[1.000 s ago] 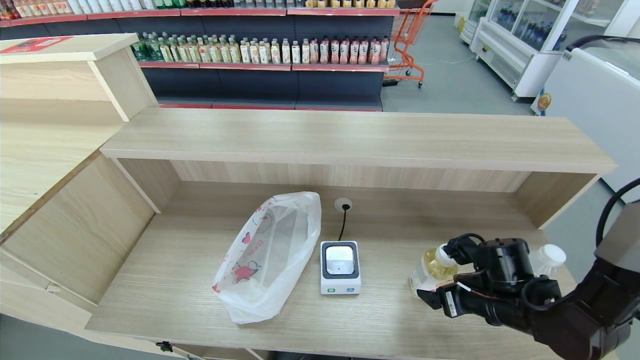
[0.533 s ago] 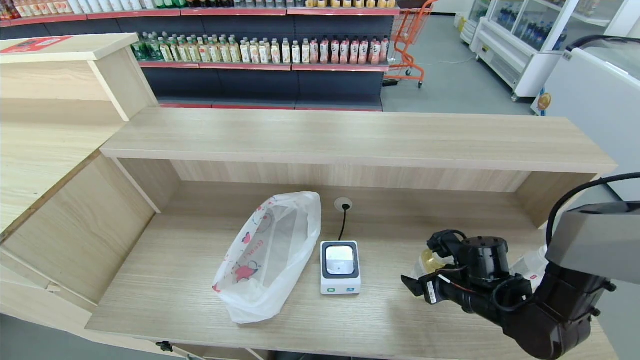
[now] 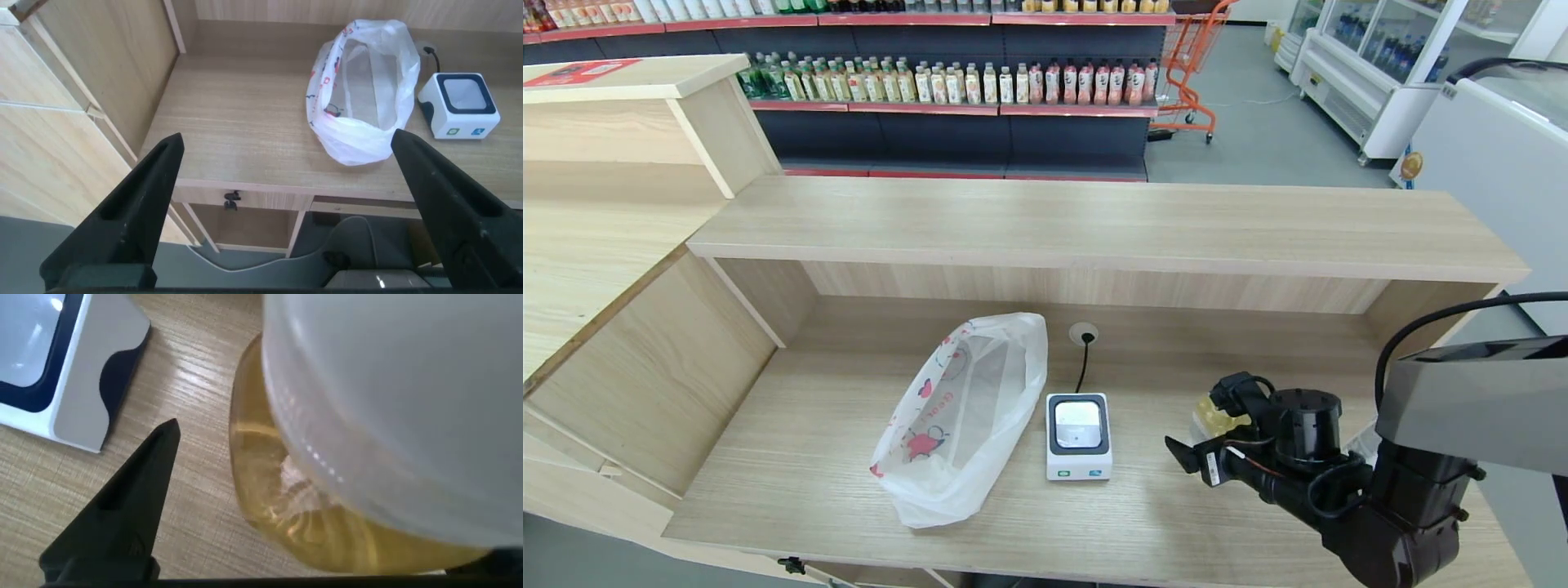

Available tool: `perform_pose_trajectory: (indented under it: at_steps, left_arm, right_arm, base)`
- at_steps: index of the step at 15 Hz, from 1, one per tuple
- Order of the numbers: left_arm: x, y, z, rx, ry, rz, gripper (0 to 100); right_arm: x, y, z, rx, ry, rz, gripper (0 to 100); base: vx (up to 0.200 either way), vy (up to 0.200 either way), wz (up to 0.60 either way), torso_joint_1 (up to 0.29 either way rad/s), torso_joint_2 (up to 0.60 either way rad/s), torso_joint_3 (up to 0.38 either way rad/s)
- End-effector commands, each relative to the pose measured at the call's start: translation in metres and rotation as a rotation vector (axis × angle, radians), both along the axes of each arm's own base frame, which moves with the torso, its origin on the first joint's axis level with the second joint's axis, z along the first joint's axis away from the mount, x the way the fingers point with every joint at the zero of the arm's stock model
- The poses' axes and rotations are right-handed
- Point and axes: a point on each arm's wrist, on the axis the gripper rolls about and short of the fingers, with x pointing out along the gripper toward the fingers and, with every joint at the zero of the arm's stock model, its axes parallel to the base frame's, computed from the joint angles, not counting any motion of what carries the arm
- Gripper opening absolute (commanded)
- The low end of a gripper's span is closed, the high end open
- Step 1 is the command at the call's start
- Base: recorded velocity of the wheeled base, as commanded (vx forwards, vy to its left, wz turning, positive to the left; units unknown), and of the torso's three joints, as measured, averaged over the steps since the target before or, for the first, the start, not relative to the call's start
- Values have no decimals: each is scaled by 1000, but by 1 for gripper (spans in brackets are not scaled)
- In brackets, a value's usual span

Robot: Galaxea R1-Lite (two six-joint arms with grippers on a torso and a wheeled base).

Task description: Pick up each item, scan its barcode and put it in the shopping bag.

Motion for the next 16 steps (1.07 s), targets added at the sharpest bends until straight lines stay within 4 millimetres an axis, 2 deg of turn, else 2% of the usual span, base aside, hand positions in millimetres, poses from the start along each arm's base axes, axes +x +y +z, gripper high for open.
perform_pose_trajectory:
  at_steps: [1, 7, 10, 12, 13, 15, 16]
  left_arm:
    - [0, 0, 0, 0, 1, 0, 100]
    - [0, 0, 0, 0, 1, 0, 100]
    - [0, 0, 0, 0, 0, 0, 100]
    - [0, 0, 0, 0, 1, 0, 100]
    - [0, 0, 0, 0, 1, 0, 100]
    - [0, 0, 0, 0, 1, 0, 100]
    - [0, 0, 0, 0, 1, 0, 100]
  right_arm:
    - [4, 2, -4, -7, -5, 4, 0]
    - [14, 4, -7, -30, -53, 13, 0]
    - [13, 3, -9, -47, -51, 18, 0]
    - [6, 1, -4, -48, -46, 19, 0]
    - [2, -2, 6, -39, -64, 13, 0]
    - [-10, -20, 35, -27, -114, -27, 0]
    - [-17, -36, 64, 8, -181, -59, 0]
  base:
    - [0, 0, 0, 0, 0, 0]
    - [0, 0, 0, 0, 0, 0]
    - [0, 0, 0, 0, 0, 0]
    - [0, 0, 0, 0, 0, 0]
    - [0, 0, 0, 0, 0, 0]
    - [0, 0, 0, 0, 0, 0]
    - [0, 0, 0, 0, 0, 0]
